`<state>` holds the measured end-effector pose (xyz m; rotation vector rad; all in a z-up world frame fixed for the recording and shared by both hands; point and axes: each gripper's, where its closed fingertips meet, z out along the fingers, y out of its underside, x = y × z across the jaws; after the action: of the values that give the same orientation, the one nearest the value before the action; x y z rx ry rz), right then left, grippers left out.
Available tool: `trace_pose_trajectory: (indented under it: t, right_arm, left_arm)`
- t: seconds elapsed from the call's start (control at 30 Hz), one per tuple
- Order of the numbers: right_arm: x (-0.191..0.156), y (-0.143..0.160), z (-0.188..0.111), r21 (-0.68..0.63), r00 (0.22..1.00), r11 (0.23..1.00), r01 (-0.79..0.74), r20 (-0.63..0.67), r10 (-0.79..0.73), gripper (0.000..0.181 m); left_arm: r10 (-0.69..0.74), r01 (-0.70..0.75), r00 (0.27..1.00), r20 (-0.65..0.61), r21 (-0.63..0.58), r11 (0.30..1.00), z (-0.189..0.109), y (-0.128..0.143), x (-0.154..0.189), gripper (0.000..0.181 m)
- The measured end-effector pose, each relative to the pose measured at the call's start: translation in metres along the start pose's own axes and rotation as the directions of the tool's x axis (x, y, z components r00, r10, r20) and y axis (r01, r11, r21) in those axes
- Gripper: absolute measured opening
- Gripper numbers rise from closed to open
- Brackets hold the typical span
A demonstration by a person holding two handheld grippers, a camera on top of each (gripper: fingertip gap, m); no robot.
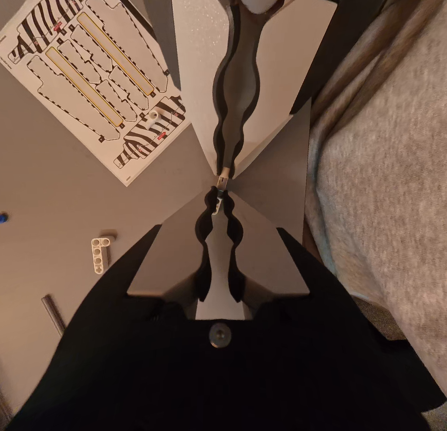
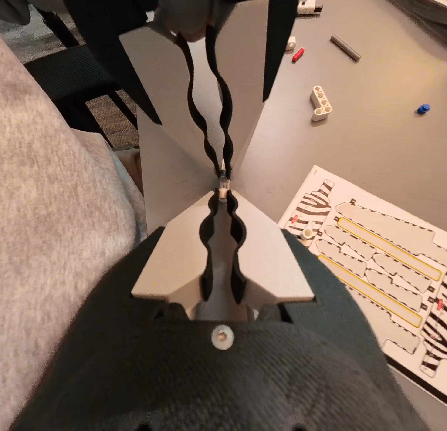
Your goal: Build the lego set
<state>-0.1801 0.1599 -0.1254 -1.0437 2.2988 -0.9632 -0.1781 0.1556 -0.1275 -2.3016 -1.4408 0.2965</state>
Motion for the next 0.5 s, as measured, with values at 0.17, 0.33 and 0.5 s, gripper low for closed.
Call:
trace_pose_trajectory:
  t: [0.17, 0.33, 0.5]
  right_arm:
    - [0.0003, -0.0002, 0.0, 0.023, 1.0, 0.999, -0.026, 0.004, 0.026, 0.005]
    - [0.0004, -0.0004, 0.0004, 0.02, 1.0, 0.999, -0.028, 0.007, 0.028, 0.006]
    - [0.0005, -0.0005, 0.0008, 0.016, 1.0, 1.0, -0.017, 0.008, 0.017, 0.006]
  left_arm:
    - [-0.001, 0.0, 1.0, 0.019, 0.025, 1.0, 0.0002, -0.0006, -0.0001, 0.003]
    - [-0.002, 0.001, 0.999, 0.04, 0.037, 0.999, 0.001, -0.0026, 0.0003, 0.002]
    - [0.008, -0.009, 0.999, 0.038, 0.044, 0.999, 0.0014, -0.0043, 0.0007, 0.002]
